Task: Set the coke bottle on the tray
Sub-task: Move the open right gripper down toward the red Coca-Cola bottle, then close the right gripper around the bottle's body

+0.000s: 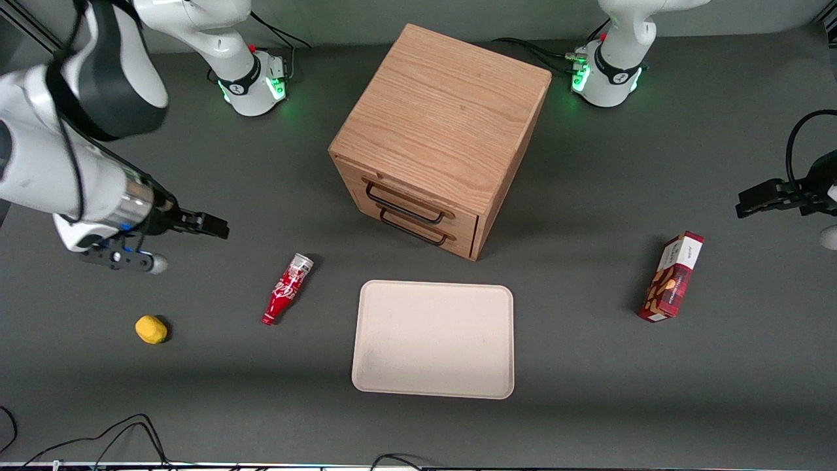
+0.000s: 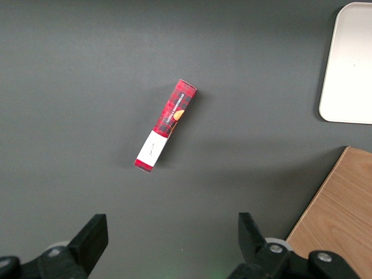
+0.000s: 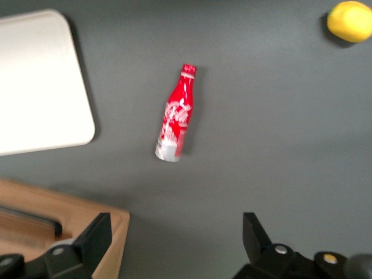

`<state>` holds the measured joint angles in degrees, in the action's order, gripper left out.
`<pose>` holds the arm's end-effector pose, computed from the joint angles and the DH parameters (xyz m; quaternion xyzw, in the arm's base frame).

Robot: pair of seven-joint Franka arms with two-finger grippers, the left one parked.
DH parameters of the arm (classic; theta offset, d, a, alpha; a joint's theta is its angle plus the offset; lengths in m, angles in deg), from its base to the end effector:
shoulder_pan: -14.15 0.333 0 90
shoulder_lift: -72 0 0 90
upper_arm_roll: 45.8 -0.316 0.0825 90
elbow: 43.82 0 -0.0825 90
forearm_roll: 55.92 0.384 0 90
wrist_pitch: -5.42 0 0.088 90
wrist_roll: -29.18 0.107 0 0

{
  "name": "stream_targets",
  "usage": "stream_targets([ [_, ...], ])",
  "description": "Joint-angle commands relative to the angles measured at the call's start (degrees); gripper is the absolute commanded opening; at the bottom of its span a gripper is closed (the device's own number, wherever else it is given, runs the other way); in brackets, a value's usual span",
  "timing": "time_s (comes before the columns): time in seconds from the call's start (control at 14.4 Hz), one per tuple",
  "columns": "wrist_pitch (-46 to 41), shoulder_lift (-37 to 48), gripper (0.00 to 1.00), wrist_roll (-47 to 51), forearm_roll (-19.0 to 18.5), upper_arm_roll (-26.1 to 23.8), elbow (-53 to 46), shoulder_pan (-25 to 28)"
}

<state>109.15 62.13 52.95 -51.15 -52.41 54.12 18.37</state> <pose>0.5950 0.1169 0.4793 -0.9904 0.1242 0.0483 0.0372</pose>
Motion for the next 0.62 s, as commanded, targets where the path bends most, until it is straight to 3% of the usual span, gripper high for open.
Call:
stream_targets([
  [0.0, 11.72, -0.84, 1.0, 8.02, -0.71, -1.2, 8.3, 0.18],
  [0.14, 18.14, -3.66, 1.0, 14.34, -3.61, -1.91, 10.86, 0.62],
  [0.42, 29.58, -8.4, 1.0, 20.86, -5.11, -2.79, 15.08, 0.62],
  [0.55, 32.84, -10.6, 1.0, 24.38, -8.26, -2.79, 15.61, 0.62],
])
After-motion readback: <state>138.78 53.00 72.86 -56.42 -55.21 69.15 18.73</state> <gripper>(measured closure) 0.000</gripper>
